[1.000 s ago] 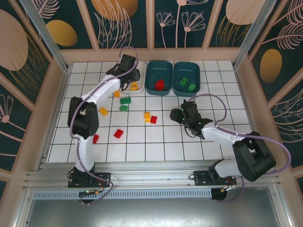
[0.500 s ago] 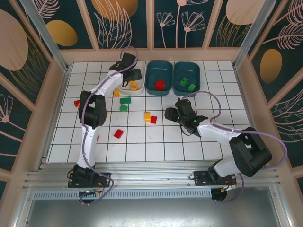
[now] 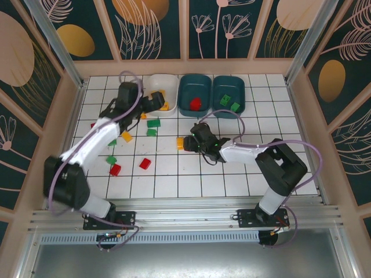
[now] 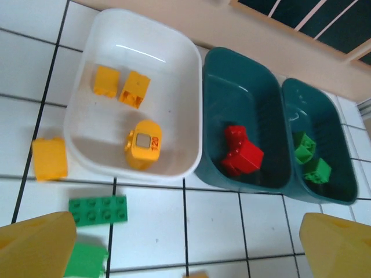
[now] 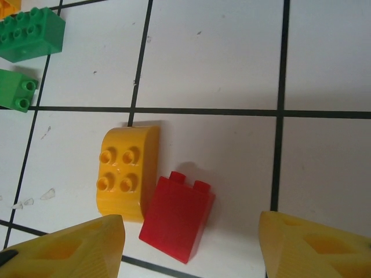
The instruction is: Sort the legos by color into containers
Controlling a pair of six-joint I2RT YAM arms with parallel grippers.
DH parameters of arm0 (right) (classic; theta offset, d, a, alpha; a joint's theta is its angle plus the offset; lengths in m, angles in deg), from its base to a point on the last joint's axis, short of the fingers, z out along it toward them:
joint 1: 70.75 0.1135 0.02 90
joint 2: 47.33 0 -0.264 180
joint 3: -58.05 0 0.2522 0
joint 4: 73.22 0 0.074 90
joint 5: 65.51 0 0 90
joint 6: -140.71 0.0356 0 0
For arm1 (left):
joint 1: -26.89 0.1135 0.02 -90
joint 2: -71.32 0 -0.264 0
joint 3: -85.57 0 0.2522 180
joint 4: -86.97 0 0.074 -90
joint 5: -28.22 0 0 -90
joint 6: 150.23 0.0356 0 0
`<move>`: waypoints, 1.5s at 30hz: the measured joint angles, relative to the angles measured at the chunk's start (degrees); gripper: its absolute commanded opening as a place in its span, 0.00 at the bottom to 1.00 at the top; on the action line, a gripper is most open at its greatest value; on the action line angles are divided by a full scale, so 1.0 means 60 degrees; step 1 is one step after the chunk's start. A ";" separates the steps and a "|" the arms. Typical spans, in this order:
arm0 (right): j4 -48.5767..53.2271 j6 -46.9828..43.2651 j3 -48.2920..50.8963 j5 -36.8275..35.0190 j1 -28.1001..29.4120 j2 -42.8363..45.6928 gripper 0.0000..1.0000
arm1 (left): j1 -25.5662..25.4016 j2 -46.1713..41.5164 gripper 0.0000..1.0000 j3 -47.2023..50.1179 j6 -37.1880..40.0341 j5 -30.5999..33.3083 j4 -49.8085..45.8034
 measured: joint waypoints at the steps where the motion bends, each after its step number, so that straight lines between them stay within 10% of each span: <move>1: 0.0011 0.0000 -0.0080 -0.0004 -0.0004 -0.0117 0.63 | 0.0000 -0.0437 0.98 0.0583 -0.0160 -0.0004 0.0248; 8: 0.0215 -0.0004 -0.0273 -0.0025 -0.0004 -0.0885 0.62 | 0.0000 -0.1621 0.98 0.3435 -0.0929 -0.0015 0.0648; 34: 0.1016 -0.0310 0.0022 -0.0466 -0.0707 0.0044 0.65 | 0.0000 -0.2827 0.99 0.4688 -0.1428 -0.0459 0.1370; 45: 0.1351 -0.0193 -0.0066 -0.0831 -0.0597 -0.0495 0.37 | 0.0000 -0.3654 0.99 0.5370 -0.1592 0.0080 0.1235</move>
